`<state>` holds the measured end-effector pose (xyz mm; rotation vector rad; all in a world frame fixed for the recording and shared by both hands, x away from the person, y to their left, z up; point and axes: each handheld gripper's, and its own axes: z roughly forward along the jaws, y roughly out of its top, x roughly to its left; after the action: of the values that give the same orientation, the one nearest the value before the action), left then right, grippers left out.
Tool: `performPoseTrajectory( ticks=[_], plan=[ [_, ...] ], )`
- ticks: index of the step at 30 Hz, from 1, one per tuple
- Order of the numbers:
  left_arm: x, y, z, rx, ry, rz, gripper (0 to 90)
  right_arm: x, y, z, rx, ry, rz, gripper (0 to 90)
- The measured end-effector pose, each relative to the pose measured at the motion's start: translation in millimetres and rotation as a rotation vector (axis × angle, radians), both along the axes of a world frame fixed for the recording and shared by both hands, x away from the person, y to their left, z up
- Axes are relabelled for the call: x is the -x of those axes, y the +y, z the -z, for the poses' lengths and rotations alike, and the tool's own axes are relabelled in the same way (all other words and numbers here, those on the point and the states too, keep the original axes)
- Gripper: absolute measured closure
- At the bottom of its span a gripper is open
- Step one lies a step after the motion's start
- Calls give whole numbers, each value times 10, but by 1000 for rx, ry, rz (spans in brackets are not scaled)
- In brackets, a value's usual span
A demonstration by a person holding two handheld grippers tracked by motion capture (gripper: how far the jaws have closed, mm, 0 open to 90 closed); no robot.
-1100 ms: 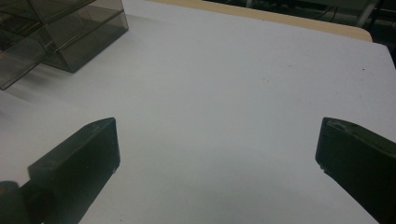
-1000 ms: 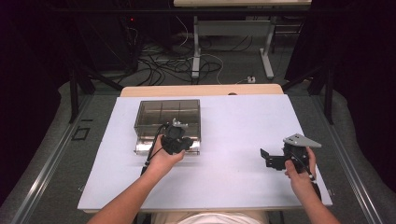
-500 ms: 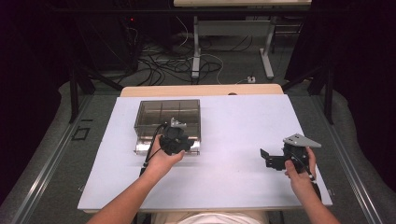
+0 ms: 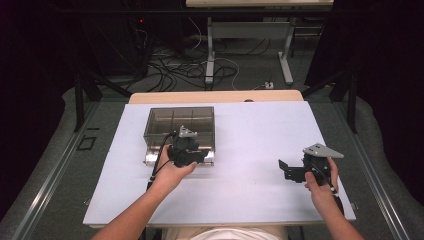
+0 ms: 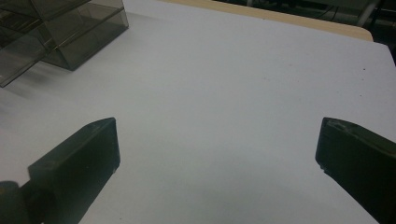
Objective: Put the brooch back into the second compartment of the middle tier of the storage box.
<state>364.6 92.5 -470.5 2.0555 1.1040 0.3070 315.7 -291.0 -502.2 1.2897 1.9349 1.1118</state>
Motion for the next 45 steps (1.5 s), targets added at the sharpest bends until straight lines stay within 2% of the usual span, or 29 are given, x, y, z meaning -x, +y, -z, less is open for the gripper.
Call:
performPoseTrajectory(
  ticks=[6, 14, 20, 30, 34, 41, 45],
  plan=[
    [22, 46, -39, 6, -14, -4, 488, 3, 1, -2, 2, 2, 2, 0],
    [41, 144, -106, 10, -32, -37, 399, 0, 7, 4, 2, 0, 4, 0],
    [50, 225, -130, 31, -39, -55, 326, 3, 10, 2, 3, 3, 4, 0],
    [66, 433, -154, 24, -69, -81, 279, -6, 8, 12, 7, 4, -1, 0],
    [88, 529, -178, 41, -69, -90, 278, -5, 11, 13, 6, 6, 0, 0],
    [128, 672, -208, 73, -62, -148, 279, -2, 23, 13, 3, 12, -8, 0],
    [145, 756, -216, 72, -71, -165, 253, -2, 21, 13, 7, 10, -7, 0]
  ],
)
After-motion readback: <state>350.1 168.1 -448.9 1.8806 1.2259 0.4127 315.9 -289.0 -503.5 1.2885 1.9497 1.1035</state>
